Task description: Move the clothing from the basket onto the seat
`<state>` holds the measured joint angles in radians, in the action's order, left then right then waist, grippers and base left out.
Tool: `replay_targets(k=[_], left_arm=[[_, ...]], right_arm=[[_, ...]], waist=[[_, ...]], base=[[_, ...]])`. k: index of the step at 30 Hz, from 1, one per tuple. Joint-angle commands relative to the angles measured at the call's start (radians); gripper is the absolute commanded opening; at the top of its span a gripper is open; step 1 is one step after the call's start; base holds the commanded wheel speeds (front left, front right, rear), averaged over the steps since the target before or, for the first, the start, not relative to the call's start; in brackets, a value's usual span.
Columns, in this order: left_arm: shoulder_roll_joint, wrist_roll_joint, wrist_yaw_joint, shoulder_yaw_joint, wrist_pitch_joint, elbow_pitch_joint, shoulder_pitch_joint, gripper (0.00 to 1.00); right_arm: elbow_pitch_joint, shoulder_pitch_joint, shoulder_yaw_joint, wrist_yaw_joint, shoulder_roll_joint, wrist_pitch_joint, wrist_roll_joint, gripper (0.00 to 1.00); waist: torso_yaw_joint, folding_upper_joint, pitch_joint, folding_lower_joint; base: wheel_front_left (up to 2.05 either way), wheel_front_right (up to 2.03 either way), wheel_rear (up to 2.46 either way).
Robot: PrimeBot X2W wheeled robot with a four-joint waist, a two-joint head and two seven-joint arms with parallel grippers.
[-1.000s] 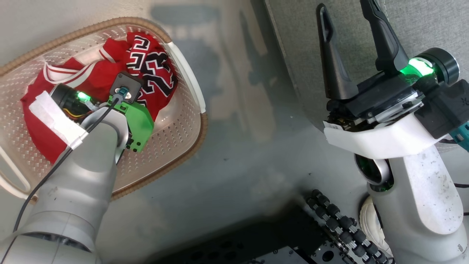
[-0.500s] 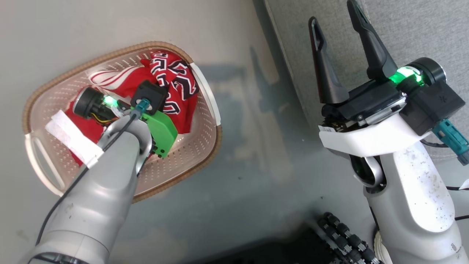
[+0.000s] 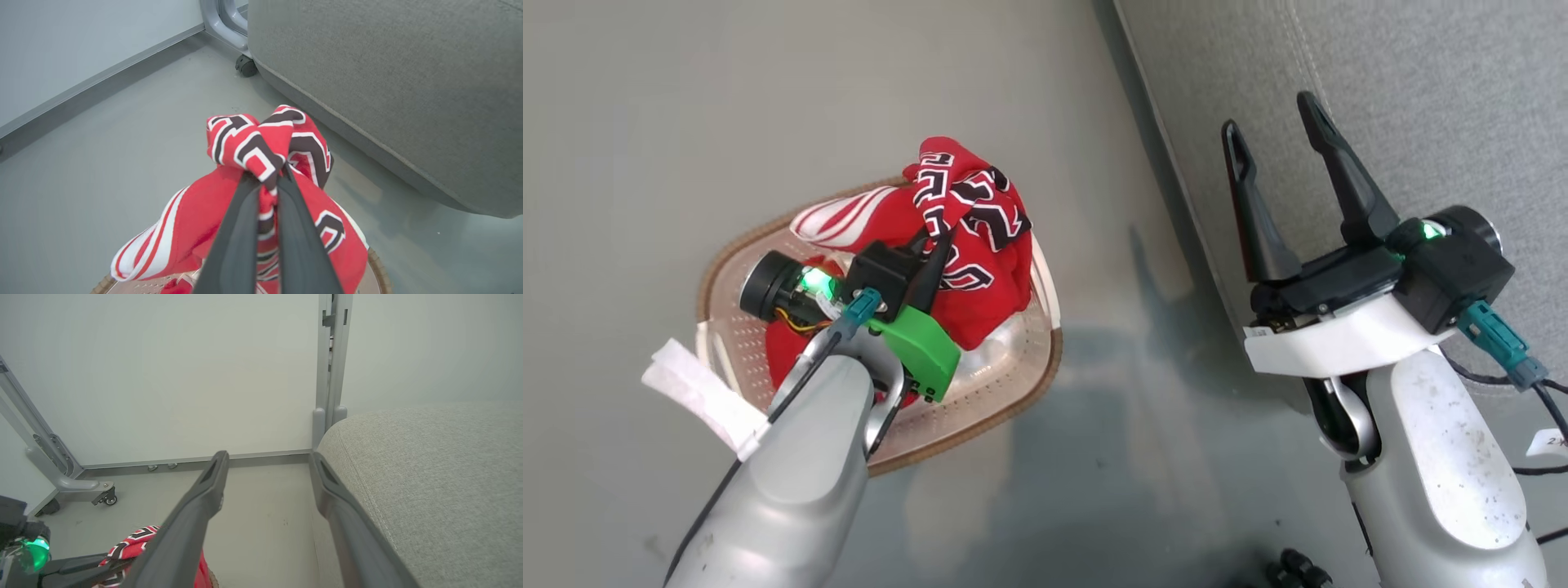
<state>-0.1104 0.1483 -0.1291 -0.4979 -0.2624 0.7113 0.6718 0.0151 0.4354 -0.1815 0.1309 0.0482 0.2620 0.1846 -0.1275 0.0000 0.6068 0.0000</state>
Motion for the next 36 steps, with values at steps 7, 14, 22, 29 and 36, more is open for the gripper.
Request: replay_targets(k=[7,14,22,29,36], left_arm=[[-0.002,0.013,-0.002,0.056,-0.004,-0.154,-0.106,0.00],[0.002,0.017,-0.002,0.097,-0.004,-0.295,-0.160,0.00],[0.015,0.003,-0.002,0.114,-0.004,-0.439,-0.175,0.00],[0.004,-0.006,-0.002,0.090,-0.004,-0.516,-0.161,0.00],[-0.002,-0.007,-0.002,0.082,-0.002,-0.555,-0.142,0.00]], right_arm=[[-0.031,-0.081,0.022,0.000,0.004,0.005,-0.003,1.00],[-0.051,-0.145,0.036,0.000,0.004,0.005,0.008,1.00],[-0.059,-0.197,0.044,0.000,0.004,0.005,0.023,1.00],[-0.066,-0.227,0.052,0.000,0.004,0.005,0.036,1.00],[-0.067,-0.246,0.064,0.000,0.004,0.005,0.043,1.00]], waist=[[0.091,0.0000,-0.204,0.0000],[0.111,0.0000,-0.302,0.0000],[0.115,0.0000,-0.375,0.0000],[0.115,0.0000,-0.414,0.0000],[0.121,0.0000,-0.434,0.0000]], base=[[0.00,0.00,0.00],[0.00,0.00,0.00],[0.00,0.00,0.00],[0.00,0.00,0.00],[0.00,0.00,0.00]])
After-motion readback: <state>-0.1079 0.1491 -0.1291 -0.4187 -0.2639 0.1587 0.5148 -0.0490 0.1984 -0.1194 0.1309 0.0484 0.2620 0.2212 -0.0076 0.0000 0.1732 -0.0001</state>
